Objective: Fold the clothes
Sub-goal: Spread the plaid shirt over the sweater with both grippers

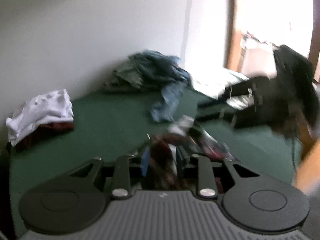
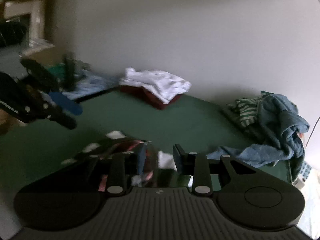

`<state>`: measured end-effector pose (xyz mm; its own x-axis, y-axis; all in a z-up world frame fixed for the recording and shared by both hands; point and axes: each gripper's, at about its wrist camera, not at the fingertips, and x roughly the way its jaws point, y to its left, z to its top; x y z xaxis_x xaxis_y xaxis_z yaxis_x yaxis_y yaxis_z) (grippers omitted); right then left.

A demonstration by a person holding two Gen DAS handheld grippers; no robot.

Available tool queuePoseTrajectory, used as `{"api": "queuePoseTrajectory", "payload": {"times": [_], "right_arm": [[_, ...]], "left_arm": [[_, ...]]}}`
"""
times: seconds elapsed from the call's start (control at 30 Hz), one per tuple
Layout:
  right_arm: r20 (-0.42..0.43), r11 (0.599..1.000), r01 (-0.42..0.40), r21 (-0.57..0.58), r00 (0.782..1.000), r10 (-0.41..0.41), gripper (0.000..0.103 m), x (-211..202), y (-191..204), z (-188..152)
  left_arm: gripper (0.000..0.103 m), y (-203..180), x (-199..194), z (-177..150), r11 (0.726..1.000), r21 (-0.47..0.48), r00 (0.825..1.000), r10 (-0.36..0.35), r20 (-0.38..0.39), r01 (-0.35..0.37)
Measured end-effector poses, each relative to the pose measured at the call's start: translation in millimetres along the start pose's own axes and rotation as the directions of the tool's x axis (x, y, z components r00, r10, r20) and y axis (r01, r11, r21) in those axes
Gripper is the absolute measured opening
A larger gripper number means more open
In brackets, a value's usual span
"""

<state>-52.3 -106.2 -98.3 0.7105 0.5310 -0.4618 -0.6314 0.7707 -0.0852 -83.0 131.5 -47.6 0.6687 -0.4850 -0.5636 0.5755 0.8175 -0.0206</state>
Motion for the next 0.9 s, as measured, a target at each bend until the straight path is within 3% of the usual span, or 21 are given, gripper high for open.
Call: {"api": "queuePoseTrajectory", "payload": {"times": [0.07, 0.2, 0.33, 0.5, 0.6, 0.67, 0.7, 0.77, 0.9], "right_arm": [[-0.032, 0.998, 0.014, 0.068, 0.999, -0.011, 0.026, 20, -2, -13], [-0.156, 0.951, 0.048, 0.306, 0.988, 0.000, 0.025, 41, -19, -53], [-0.125, 0.910, 0.059, 0.410, 0.992, -0.008, 0.026, 24, -18, -71], [-0.122, 0.947, 0.070, 0.313, 0.992, -0.033, 0.025, 9, -10, -54], [-0.078, 0.971, 0.018, 0.238, 0.997, 0.001, 0.024, -13, 3, -54], [-0.134, 0.978, -0.017, 0.210, 0.990, 0.046, 0.023, -17, 18, -64], [-0.165, 0.977, -0.015, 0.211, 0.985, 0.051, 0.023, -17, 25, -71], [-0.144, 0.976, 0.016, 0.218, 0.989, 0.016, 0.023, -25, 34, -84], [-0.151, 0.982, 0.028, 0.184, 0.989, 0.000, 0.023, -26, 36, -84]], "left_arm": [[0.029, 1, 32, -7, 0.999, -0.044, 1.000, -0.002, -0.013, 0.001], [0.027, 0, 78, -41, 0.998, -0.063, 0.990, -0.036, -0.134, 0.027], [0.031, -7, 71, -57, 0.998, -0.041, 0.996, -0.042, -0.083, 0.039], [0.031, 3, 60, -49, 0.997, -0.046, 0.994, -0.058, -0.095, 0.054], [0.031, 2, 45, -54, 0.998, -0.036, 0.995, -0.050, -0.091, 0.047], [0.031, -1, 43, -67, 0.995, -0.075, 0.992, -0.067, -0.106, 0.060], [0.031, -2, 42, -73, 0.994, -0.093, 0.992, -0.068, -0.109, 0.058], [0.031, -6, 41, -85, 0.991, -0.125, 0.993, -0.065, -0.103, 0.051], [0.031, -9, 35, -87, 0.991, -0.131, 0.995, -0.045, -0.084, 0.033]]}}
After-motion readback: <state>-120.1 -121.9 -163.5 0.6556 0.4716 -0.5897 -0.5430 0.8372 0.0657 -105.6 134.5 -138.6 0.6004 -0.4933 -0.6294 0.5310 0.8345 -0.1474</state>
